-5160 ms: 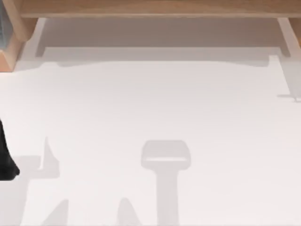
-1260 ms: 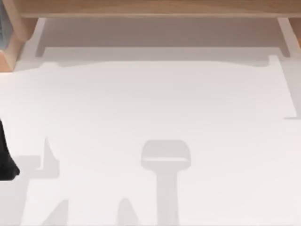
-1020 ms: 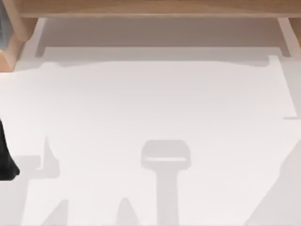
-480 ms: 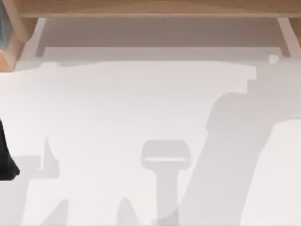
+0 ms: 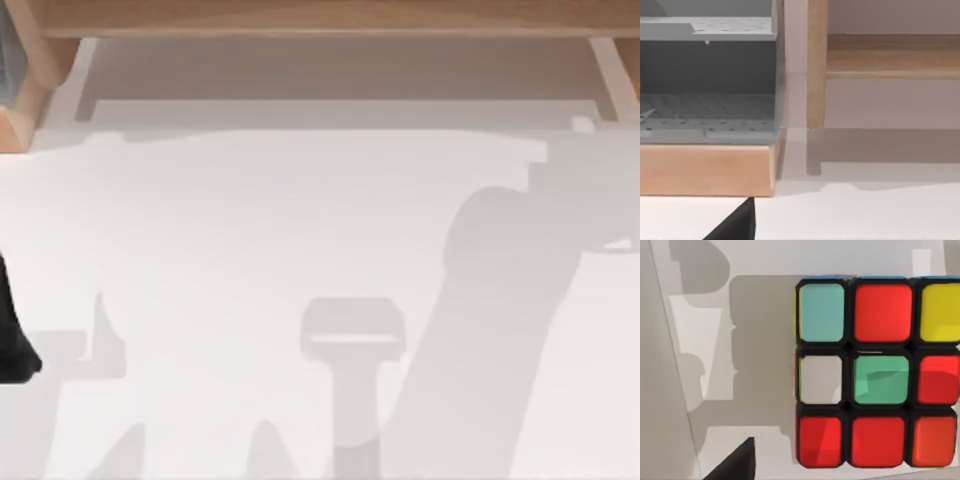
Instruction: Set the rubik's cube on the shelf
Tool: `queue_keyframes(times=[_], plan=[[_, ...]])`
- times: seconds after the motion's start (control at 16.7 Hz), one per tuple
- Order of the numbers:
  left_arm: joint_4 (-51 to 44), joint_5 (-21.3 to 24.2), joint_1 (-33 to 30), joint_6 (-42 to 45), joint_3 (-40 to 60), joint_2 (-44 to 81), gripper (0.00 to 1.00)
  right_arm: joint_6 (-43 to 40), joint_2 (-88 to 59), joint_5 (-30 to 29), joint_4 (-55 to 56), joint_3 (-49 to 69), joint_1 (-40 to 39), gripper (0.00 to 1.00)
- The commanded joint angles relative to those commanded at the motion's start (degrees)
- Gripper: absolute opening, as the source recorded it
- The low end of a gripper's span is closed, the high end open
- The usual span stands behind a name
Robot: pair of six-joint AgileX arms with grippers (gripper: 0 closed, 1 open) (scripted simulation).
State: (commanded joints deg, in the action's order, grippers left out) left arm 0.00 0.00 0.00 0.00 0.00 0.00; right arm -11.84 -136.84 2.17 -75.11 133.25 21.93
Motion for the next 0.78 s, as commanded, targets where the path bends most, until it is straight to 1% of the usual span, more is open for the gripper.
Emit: queue_keyframes(times=[0.12,0.42,0.66,0.78], plan=[[0.0,0.0,0.0,0.0,0.0,0.0,1.00,-0.1,-0.6,0.0,1.0,-0.6,-0.1,1.00],[0.0,0.0,0.0,0.0,0.0,0.0,1.00,0.5,-5.0,-0.2,8.7,-3.8,-0.7,1.00],[0.0,0.0,0.0,0.0,0.0,0.0,1.00,0.6,-5.3,-0.2,9.0,-3.8,-0.8,1.00],[0.0,0.0,0.0,0.0,0.0,0.0,1.00,0.6,-5.3,-0.2,9.0,-3.8,-0.8,0.85]])
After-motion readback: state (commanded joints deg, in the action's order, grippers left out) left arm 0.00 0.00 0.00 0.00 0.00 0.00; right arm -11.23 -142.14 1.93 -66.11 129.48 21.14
